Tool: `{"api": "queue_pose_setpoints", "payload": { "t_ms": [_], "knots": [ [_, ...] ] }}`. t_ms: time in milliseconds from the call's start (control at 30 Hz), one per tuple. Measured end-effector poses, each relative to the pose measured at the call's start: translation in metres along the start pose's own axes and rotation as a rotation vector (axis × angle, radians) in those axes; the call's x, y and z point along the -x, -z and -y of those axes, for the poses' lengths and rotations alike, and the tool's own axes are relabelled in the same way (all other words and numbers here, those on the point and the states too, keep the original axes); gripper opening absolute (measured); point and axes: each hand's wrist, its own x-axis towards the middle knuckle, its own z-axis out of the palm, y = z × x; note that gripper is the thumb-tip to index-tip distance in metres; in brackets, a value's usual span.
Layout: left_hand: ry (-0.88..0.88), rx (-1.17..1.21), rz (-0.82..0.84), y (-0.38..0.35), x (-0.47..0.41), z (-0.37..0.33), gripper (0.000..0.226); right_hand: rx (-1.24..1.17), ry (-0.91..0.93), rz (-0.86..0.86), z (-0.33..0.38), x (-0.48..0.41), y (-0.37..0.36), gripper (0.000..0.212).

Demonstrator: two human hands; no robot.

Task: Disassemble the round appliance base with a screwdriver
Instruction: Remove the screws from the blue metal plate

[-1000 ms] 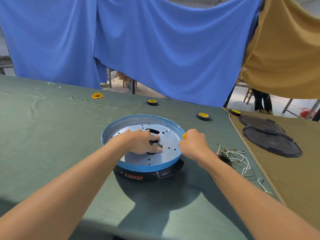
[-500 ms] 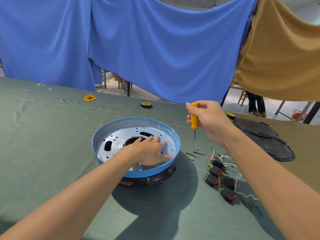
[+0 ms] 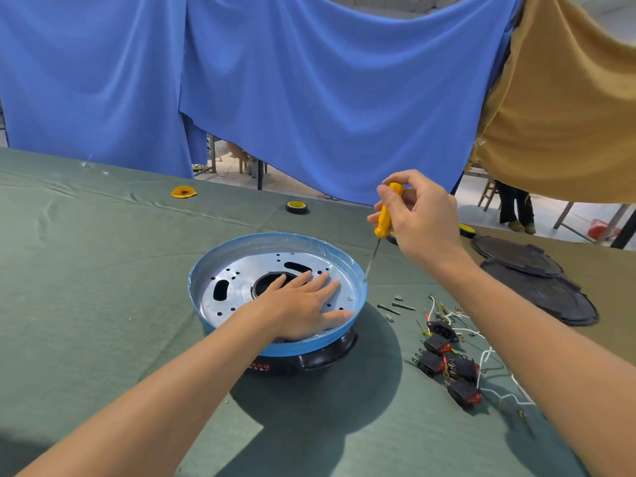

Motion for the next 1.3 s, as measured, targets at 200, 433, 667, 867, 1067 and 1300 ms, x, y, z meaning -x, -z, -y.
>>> {"api": "queue_pose_setpoints", "payload": {
  "t_ms": [200,433,667,867,1067,1300],
  "knots": [
    [0.007,0.000,-0.004,0.000,0.000,-0.001,0.073,-0.030,-0.012,0.010,-0.004,0.004,-0.010,0.009],
    [0.005,0.008,-0.011,0.001,0.001,-0.001,0.074,-0.004,-0.006,0.038,-0.020,0.013,-0.019,0.007],
    [0.012,0.004,-0.004,0.000,-0.001,-0.001,0.076,-0.002,-0.003,0.050,-0.027,0.016,-0.022,0.007],
    [0.026,0.006,-0.064,-0.001,-0.001,-0.001,0.077,0.043,0.038,0.163,-0.022,0.010,-0.019,0.013],
    [0.203,-0.013,-0.079,-0.001,-0.006,0.001,0.066,0.358,0.151,0.207,-0.016,-0.002,-0.017,0.029],
    [0.211,-0.037,-0.016,0.000,-0.006,0.001,0.065,0.635,0.023,0.465,0.000,-0.020,-0.010,0.043]
  ]
}}
